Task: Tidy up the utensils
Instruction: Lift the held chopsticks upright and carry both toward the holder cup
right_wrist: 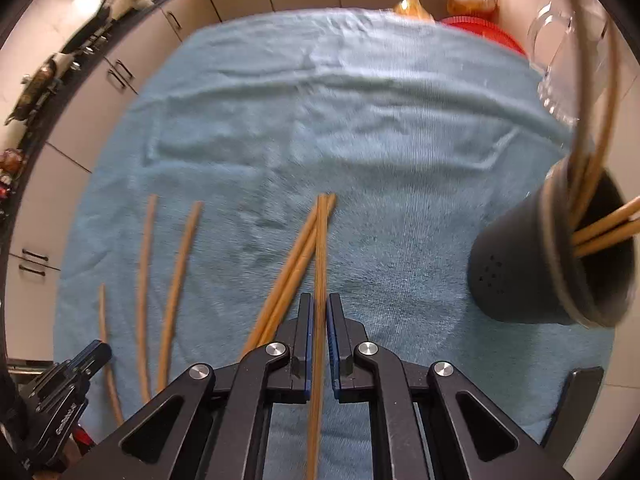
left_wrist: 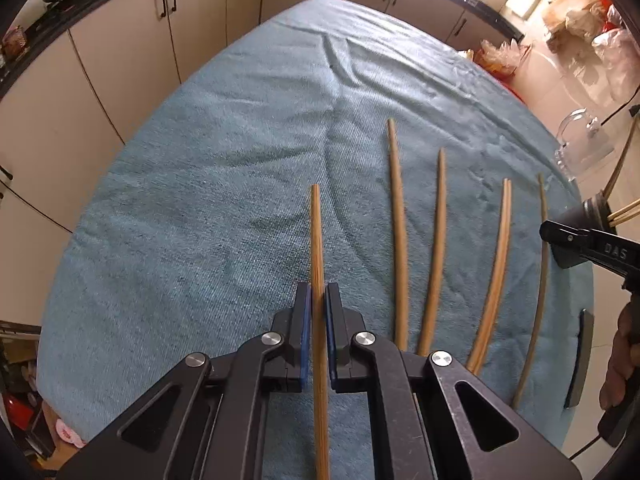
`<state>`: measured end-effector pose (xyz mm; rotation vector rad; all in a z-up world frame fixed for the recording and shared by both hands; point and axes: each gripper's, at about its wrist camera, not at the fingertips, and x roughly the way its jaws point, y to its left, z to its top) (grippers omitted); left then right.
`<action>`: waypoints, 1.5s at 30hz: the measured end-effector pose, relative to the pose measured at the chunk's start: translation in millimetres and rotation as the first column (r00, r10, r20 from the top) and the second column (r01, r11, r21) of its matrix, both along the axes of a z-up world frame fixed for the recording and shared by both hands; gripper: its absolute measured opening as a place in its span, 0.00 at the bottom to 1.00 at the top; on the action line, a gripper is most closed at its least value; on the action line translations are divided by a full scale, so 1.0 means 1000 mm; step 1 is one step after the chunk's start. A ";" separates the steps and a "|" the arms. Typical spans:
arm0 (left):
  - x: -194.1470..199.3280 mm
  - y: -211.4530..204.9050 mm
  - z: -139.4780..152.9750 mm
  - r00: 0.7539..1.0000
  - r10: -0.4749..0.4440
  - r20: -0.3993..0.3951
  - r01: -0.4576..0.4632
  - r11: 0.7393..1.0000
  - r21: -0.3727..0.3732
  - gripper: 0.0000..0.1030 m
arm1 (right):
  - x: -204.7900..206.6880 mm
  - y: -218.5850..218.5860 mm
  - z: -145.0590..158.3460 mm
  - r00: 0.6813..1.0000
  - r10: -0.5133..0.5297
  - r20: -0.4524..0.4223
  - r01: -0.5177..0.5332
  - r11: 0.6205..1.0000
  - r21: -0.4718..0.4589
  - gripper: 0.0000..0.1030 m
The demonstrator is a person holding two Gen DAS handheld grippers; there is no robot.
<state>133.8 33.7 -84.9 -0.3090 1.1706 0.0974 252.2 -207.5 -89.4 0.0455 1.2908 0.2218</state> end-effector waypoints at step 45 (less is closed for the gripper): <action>-0.018 0.061 0.028 0.993 0.114 -0.024 -0.116 0.958 -0.261 0.02 | -0.067 -0.014 0.145 0.913 -0.029 0.407 -0.061 0.977 0.206 0.06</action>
